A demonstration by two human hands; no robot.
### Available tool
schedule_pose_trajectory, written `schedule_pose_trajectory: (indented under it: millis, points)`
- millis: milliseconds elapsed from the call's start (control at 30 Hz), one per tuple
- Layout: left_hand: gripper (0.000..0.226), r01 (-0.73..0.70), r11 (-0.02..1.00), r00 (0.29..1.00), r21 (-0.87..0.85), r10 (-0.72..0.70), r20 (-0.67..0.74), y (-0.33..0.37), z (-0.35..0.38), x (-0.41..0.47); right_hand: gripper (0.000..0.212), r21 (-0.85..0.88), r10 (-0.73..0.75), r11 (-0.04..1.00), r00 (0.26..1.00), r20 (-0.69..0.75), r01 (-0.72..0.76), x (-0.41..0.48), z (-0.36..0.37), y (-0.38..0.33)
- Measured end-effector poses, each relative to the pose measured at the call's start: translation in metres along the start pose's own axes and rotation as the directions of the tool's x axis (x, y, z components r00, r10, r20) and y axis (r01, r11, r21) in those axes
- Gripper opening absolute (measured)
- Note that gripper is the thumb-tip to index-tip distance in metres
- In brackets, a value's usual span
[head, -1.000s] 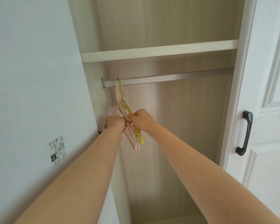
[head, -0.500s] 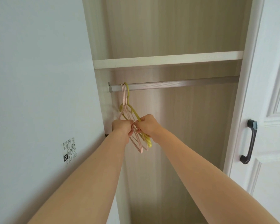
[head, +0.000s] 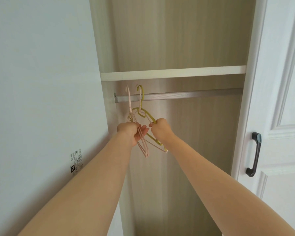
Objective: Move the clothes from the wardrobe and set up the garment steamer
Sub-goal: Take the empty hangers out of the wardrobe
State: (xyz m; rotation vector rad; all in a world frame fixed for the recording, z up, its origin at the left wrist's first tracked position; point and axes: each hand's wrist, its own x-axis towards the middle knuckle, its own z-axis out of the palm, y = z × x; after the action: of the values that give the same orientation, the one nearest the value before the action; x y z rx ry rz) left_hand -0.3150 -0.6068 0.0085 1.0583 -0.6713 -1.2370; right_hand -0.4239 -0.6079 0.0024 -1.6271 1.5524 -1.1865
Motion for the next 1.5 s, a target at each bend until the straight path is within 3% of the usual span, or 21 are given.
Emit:
schedule_pose_trajectory:
  millis: [367,567,733,800,933,1133,1500]
  points:
    - [0.011,0.056,0.998,0.996,0.024,-0.058,0.068,-0.008,0.013,-0.037,0.027,0.101,0.040,0.995,0.992,-0.121,-0.027,-0.025,-0.025,0.006]
    - [0.011,0.075,0.997,0.995,0.014,-0.076,0.070,-0.024,0.000,-0.068,0.008,0.134,0.117,0.986,0.980,-0.158,-0.096,-0.060,-0.037,0.018]
    - [0.020,0.081,0.997,0.994,0.018,-0.082,0.073,-0.046,-0.017,-0.099,0.010,0.114,0.160,0.983,0.973,-0.169,-0.142,-0.106,-0.039,0.033]
    - [0.022,0.077,0.996,0.995,0.032,-0.079,0.061,-0.059,-0.023,-0.111,0.017,0.128,0.181,0.979,0.967,-0.180,-0.159,-0.126,-0.038,0.040]
    - [0.016,0.095,0.995,0.993,0.030,-0.097,0.061,-0.084,-0.035,-0.144,0.010,0.105,0.222,0.973,0.953,-0.205,-0.204,-0.167,-0.035,0.053]
    - [0.015,0.151,0.986,0.985,0.073,-0.156,0.076,-0.128,-0.064,-0.211,0.025,0.100,0.301,0.954,0.918,-0.257,-0.284,-0.240,-0.019,0.077]
    - [0.017,0.290,0.948,0.936,0.131,-0.309,0.168,-0.181,-0.162,-0.346,0.022,0.057,0.374,0.924,0.861,-0.346,-0.378,-0.426,0.006,0.091]
